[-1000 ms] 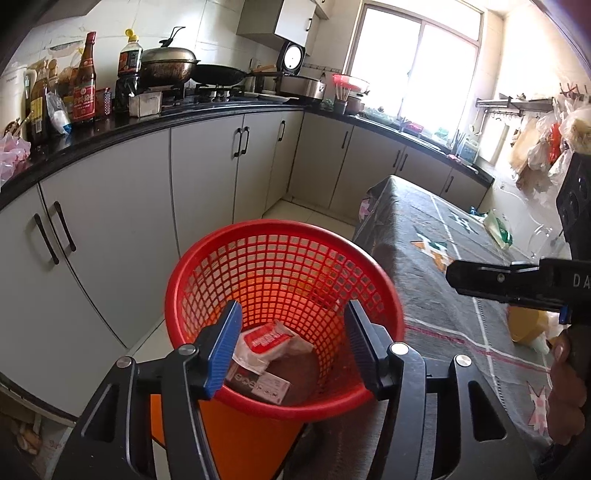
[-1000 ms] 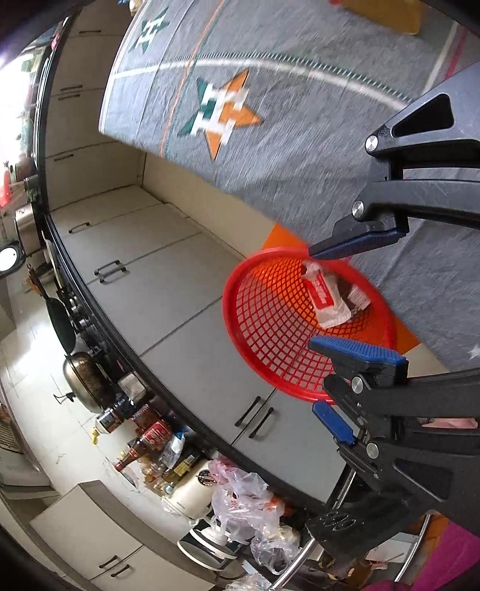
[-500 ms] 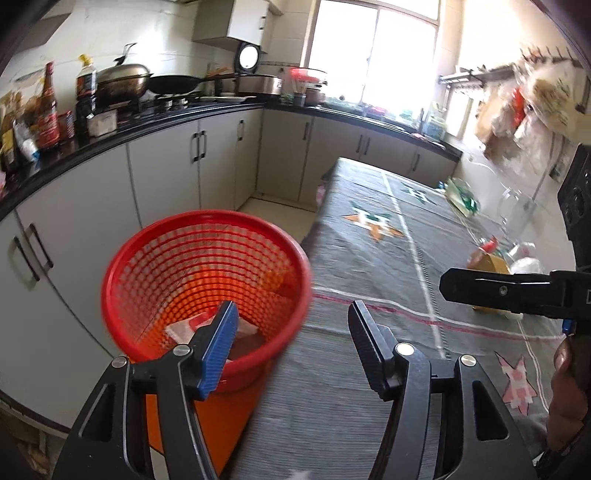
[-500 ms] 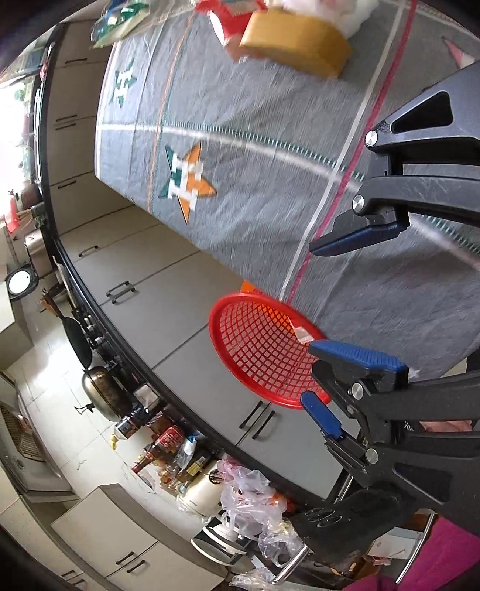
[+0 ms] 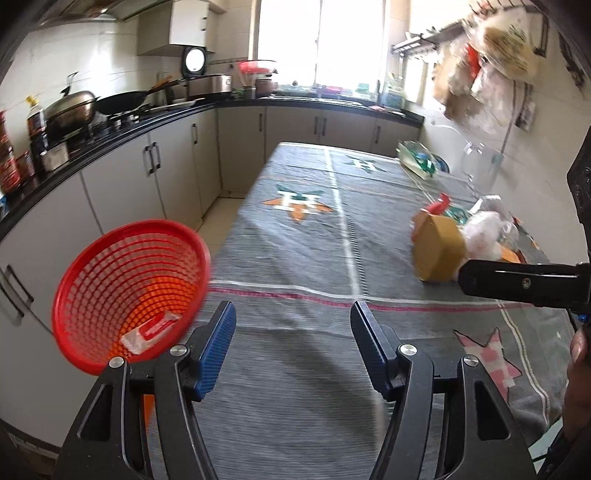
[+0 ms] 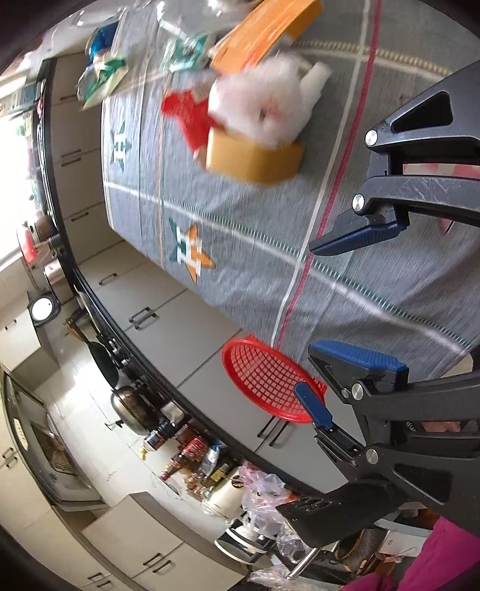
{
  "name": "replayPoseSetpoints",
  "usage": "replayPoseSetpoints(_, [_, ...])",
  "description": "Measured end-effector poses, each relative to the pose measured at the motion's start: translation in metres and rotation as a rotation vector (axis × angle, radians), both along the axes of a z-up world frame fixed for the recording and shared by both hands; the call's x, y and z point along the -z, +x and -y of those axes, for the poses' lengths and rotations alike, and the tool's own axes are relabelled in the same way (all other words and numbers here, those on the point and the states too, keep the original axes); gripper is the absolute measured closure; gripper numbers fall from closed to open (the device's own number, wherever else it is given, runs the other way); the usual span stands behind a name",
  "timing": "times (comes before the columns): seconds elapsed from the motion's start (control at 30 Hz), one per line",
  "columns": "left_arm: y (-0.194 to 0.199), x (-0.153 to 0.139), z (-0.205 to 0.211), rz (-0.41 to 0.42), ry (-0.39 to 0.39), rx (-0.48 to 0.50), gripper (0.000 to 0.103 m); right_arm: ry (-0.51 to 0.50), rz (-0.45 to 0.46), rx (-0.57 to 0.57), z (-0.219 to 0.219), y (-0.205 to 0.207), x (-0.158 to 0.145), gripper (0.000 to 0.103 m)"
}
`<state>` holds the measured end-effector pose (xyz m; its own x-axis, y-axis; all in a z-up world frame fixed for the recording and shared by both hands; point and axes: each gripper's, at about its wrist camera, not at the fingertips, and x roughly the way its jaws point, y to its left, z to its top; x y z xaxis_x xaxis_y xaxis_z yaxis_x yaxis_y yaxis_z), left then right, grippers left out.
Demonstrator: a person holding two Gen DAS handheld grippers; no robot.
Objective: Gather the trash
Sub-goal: 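Move both grippers back from the basket to the table, then grasp the yellow tape roll with the left gripper while the right grasps the white bottle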
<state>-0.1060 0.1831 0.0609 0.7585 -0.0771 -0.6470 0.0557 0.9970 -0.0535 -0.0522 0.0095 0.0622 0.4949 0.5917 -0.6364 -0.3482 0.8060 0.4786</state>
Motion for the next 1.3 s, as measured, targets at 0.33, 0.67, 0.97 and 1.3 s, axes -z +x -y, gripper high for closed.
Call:
replayPoseSetpoints(0.33, [0.012, 0.003, 0.058, -0.032, 0.033, 0.123, 0.038, 0.035, 0.0, 0.164, 0.092, -0.025, 0.008, 0.048])
replayPoseSetpoints(0.67, [0.049, 0.001, 0.112, -0.09, 0.008, 0.217, 0.037, 0.112, -0.012, 0.284, 0.154, -0.03, 0.012, 0.046])
replayPoseSetpoints(0.97, [0.08, 0.007, 0.145, -0.102, 0.023, 0.255, 0.037, 0.133, -0.016, 0.305, 0.173, -0.037, 0.018, 0.046])
replayPoseSetpoints(1.3, [0.102, 0.018, 0.135, -0.114, -0.035, 0.234, 0.074, 0.116, -0.016, 0.304, 0.171, -0.036, 0.021, 0.046])
